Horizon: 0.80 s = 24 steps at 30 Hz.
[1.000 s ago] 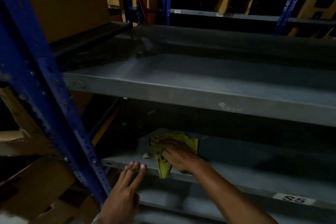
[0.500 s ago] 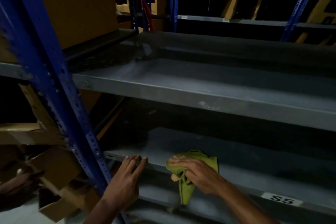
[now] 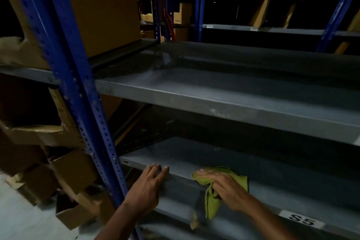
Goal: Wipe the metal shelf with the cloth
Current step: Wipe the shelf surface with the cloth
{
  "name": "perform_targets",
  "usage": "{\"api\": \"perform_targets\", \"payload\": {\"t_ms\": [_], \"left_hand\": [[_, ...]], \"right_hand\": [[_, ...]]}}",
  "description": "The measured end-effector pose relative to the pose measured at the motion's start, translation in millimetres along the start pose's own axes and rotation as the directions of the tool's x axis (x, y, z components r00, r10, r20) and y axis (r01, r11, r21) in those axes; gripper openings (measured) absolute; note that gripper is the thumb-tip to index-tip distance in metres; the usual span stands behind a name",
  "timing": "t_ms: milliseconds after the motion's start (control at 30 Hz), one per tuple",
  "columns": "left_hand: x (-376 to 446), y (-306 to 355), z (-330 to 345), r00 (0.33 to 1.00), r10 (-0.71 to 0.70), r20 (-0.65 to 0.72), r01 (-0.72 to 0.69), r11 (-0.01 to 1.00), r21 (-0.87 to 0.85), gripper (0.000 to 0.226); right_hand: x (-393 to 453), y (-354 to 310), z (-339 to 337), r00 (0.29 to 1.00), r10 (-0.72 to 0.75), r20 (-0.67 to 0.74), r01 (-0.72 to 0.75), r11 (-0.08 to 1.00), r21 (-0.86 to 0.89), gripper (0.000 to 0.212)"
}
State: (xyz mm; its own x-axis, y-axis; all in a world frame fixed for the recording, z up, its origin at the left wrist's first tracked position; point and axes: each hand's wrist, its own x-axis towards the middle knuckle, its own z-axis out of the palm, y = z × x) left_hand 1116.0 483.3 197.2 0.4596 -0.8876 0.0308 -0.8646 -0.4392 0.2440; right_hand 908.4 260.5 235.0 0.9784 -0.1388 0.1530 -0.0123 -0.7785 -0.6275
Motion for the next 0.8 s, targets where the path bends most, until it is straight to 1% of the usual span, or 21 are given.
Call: {"api": "perform_targets", "payload": {"t_ms": [67, 133, 200, 267, 400, 533, 800], "left_hand": [[0, 2, 1, 1.0, -0.002, -0.016, 0.002, 1.0, 0.001, 0.086], [0, 4, 2, 1.0, 0.004, -0.03, -0.004, 1.0, -0.004, 0.083], [0, 3, 1, 0.999, 0.014, -0.037, -0.015, 1.0, -0.009, 0.084], [0, 3, -1, 0.999, 0.015, -0.037, -0.015, 1.0, -0.02, 0.084], [-3, 7, -2, 0.998, 0.002, -0.058, -0.004, 0.999, -0.032, 0.081], [-4, 12, -7, 0.996, 0.025, -0.088, -0.026, 1.0, -0.017, 0.078], [-1, 12, -8, 0.998, 0.018, -0.066, -0.02, 1.0, -0.018, 0.077]], "right_hand": [[2, 2, -4, 0.999, 0.03, -0.041, -0.03, 1.0, 0.001, 0.047], [7, 4, -4, 0.997, 0.052, -0.062, -0.057, 0.994, -0.092, 0.05], [11, 6, -2, 0.999, 0.041, -0.034, -0.046, 0.98, -0.195, 0.054], [14, 8, 2, 1.0, 0.014, -0.008, -0.016, 0.968, -0.251, 0.057], [13, 12, 4, 1.0, 0.024, 0.01, -0.02, 0.962, -0.273, 0.058], [14, 13, 5, 0.999, 0.036, 0.014, -0.031, 0.962, -0.27, 0.059], [14, 12, 3, 1.0, 0.022, -0.011, -0.024, 0.961, -0.275, 0.058]]}}
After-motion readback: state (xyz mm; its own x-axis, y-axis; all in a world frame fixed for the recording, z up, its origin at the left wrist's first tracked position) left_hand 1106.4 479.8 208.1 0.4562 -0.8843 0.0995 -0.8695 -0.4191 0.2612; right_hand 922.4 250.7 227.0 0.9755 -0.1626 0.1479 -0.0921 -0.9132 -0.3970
